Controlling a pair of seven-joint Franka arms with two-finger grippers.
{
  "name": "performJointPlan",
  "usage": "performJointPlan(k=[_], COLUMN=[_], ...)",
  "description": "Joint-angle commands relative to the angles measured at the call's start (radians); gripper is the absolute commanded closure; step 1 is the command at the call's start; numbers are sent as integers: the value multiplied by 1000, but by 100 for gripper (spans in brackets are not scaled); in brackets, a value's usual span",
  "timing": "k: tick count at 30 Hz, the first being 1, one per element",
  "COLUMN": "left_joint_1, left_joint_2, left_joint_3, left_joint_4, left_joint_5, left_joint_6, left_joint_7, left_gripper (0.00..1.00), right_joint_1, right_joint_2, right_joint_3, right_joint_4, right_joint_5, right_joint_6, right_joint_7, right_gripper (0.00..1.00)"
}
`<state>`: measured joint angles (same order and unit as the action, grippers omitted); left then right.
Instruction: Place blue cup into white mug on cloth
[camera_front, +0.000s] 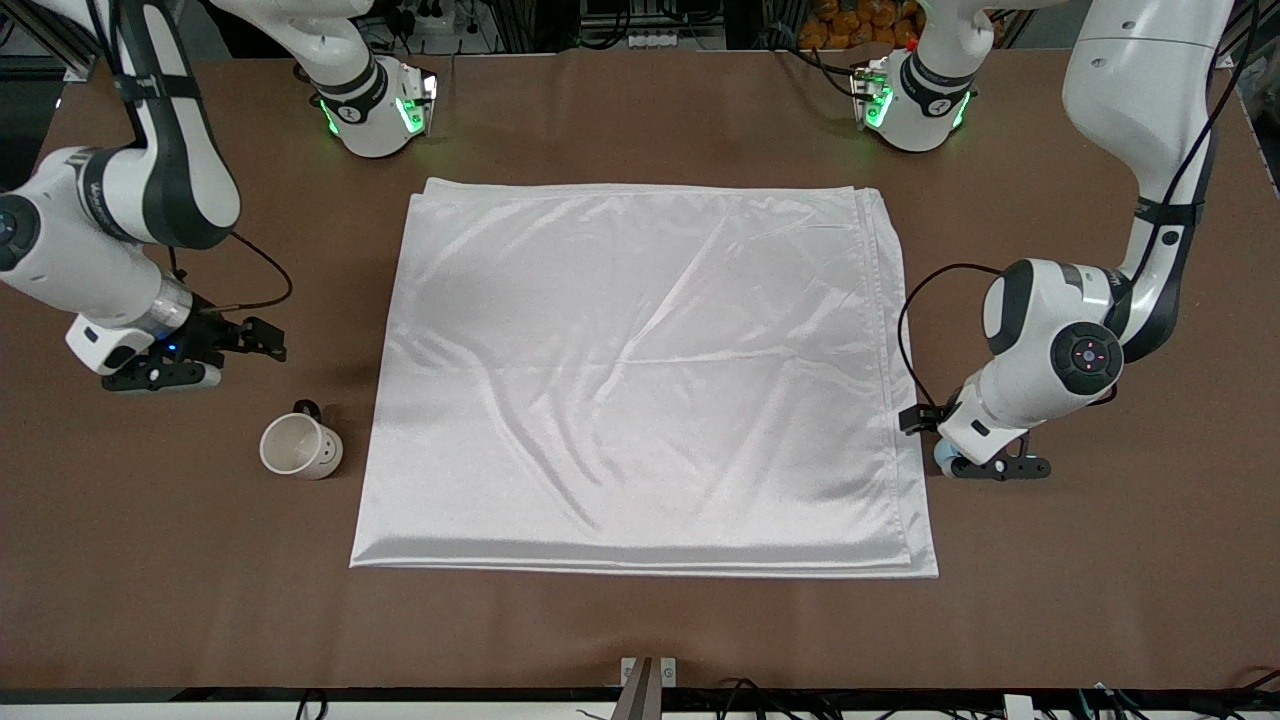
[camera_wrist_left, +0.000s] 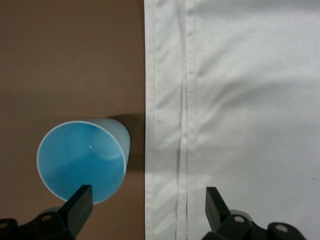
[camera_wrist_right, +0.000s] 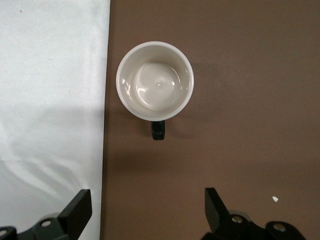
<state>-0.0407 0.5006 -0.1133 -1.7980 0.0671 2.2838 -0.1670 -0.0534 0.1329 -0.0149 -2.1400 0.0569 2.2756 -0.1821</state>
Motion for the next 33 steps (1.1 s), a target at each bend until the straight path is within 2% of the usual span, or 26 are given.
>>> performJointPlan(k=[1, 15, 21, 25, 33], left_joint_1=[10, 12, 8, 10, 8], left_joint_2=[10, 65, 79, 84, 124], left_joint_3=[-2, 7, 7, 7, 21], left_joint_4=[2, 19, 25, 26, 54], left_joint_5=[45, 45, 45, 45, 43], left_joint_6=[31, 77, 88, 88, 91], left_joint_7=[-28, -31, -36, -37, -37], left_gripper=[0, 0, 0, 0, 0], right_joint_1=[12, 26, 29, 30, 30], right_joint_2=[69, 215, 249, 257, 261], right_joint_3=[3, 3, 3, 3, 3], right_joint_4=[5, 9, 14, 17, 20], right_joint_5=[1, 9, 12, 12, 12], right_joint_6=[73, 266, 311, 318, 320], right_joint_7=[-5, -2, -2, -2, -4], right_gripper=[0, 6, 15, 29, 75])
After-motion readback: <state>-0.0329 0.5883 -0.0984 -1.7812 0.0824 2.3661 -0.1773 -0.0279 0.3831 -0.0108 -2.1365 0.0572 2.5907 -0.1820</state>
